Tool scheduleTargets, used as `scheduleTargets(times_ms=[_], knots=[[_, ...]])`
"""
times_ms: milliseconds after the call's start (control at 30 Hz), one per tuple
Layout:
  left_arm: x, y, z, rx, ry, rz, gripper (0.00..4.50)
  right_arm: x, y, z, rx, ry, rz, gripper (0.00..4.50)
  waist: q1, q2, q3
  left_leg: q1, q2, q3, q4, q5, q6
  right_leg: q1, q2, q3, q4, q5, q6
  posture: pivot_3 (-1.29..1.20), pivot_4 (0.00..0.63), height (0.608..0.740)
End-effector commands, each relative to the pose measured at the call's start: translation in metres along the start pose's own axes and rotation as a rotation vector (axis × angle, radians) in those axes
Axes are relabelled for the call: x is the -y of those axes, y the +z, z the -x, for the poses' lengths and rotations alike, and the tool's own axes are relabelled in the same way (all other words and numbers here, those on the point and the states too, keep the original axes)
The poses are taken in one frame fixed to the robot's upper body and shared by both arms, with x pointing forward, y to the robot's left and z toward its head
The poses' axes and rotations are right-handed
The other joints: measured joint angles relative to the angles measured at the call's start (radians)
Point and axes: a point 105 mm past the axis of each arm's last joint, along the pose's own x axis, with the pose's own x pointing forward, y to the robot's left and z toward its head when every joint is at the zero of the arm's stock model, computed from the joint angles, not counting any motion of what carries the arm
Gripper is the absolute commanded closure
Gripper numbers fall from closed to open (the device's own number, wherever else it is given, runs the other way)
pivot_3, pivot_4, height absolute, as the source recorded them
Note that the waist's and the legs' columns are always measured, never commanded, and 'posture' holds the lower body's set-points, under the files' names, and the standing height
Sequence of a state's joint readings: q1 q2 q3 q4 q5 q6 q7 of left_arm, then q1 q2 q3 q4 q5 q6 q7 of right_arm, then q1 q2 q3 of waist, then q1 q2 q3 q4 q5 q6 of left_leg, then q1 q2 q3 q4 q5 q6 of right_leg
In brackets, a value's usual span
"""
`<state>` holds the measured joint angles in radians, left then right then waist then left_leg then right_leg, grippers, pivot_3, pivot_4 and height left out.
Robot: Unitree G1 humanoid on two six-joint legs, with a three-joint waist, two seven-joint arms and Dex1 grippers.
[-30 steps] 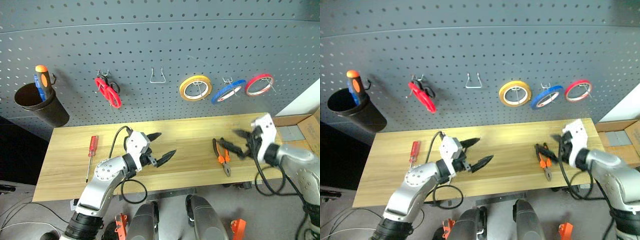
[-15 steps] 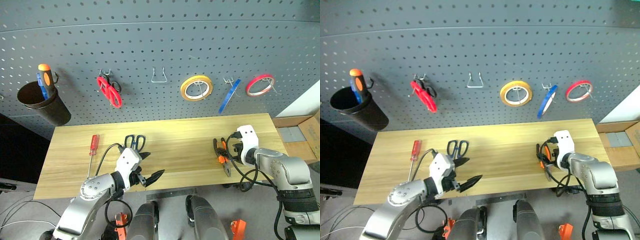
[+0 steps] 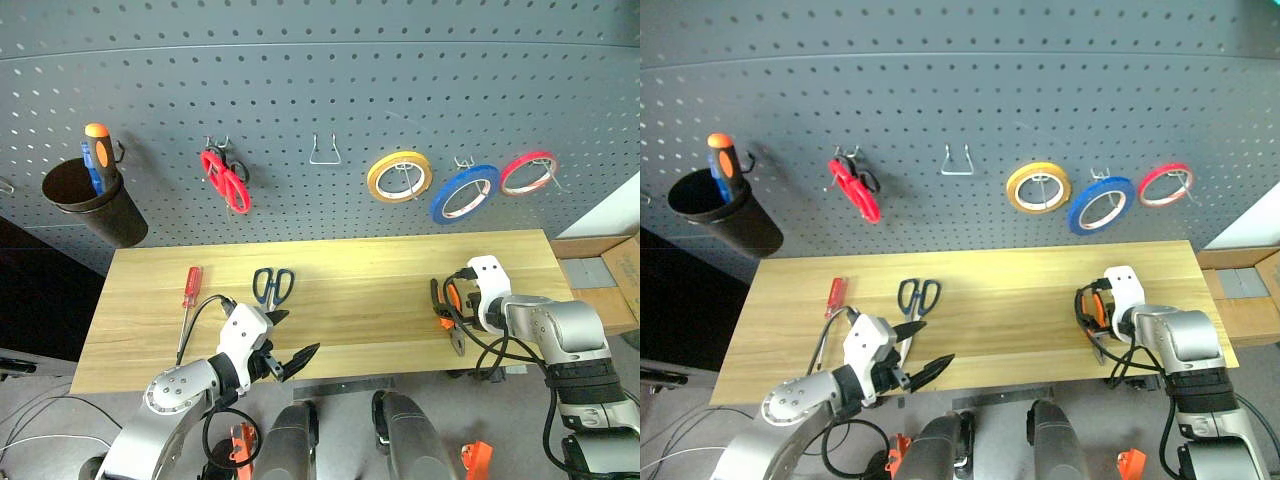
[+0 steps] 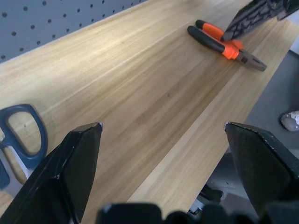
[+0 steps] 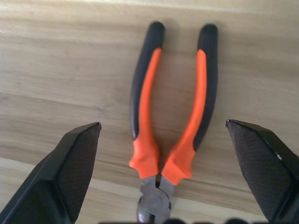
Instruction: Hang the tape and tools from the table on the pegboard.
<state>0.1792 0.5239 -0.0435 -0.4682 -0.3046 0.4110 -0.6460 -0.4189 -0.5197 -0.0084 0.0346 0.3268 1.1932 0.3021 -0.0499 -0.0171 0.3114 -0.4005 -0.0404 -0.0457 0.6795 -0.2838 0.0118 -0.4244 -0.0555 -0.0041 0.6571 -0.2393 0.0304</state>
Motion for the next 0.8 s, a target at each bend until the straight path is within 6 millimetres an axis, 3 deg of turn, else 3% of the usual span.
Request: scheduleTargets(times_ms=[33, 433, 567, 700, 800], knots=[[0.004, 0.01, 0.004, 0.032, -0.007, -0.014, 0.0, 0.002, 0.0, 0.002, -0.014, -0.019, -0.005, 0.04, 0.0, 0.0, 0.0, 0.0, 0.0, 0.0, 0.0, 0.0, 0.0, 0.0, 0.0, 0.0, 0.0, 0.0, 0.0, -0.03, 0.339, 0.74], [0.004, 0.013, 0.001, 0.042, -0.012, -0.016, 0.0, -0.002, -0.007, -0.011, -0.042, -0.037, -0.025, 0.04, 0.001, 0.0, 0.002, 0.0, 0.0, -0.001, -0.001, 0.0, 0.0, 0.0, 0.0, -0.001, -0.001, 0.0, 0.0, -0.03, 0.339, 0.74], [0.003, 0.014, 0.002, 0.043, -0.008, -0.017, 0.0, 0.003, -0.013, -0.015, -0.064, -0.087, 0.006, 0.93, 0.002, 0.0, 0.002, 0.0, 0.0, -0.001, -0.001, 0.0, 0.0, 0.0, 0.0, -0.002, -0.002, 0.0, 0.0, -0.03, 0.339, 0.74], [0.001, 0.014, 0.002, 0.043, -0.006, -0.019, 0.0, 0.004, -0.013, -0.015, -0.066, -0.087, 0.021, 2.27, 0.002, 0.0, 0.002, -0.001, 0.0, -0.003, -0.001, 0.0, 0.0, 0.001, 0.0, -0.003, -0.004, 0.0, 0.0, -0.03, 0.337, 0.74], [0.0, 0.015, 0.001, 0.046, -0.005, -0.021, 0.0, -0.001, -0.01, -0.01, -0.063, -0.048, 0.056, 2.49, 0.002, 0.0, 0.002, -0.001, 0.0, -0.003, -0.002, 0.0, 0.0, 0.002, 0.0, -0.004, -0.006, 0.0, -0.001, -0.04, 0.333, 0.74]])
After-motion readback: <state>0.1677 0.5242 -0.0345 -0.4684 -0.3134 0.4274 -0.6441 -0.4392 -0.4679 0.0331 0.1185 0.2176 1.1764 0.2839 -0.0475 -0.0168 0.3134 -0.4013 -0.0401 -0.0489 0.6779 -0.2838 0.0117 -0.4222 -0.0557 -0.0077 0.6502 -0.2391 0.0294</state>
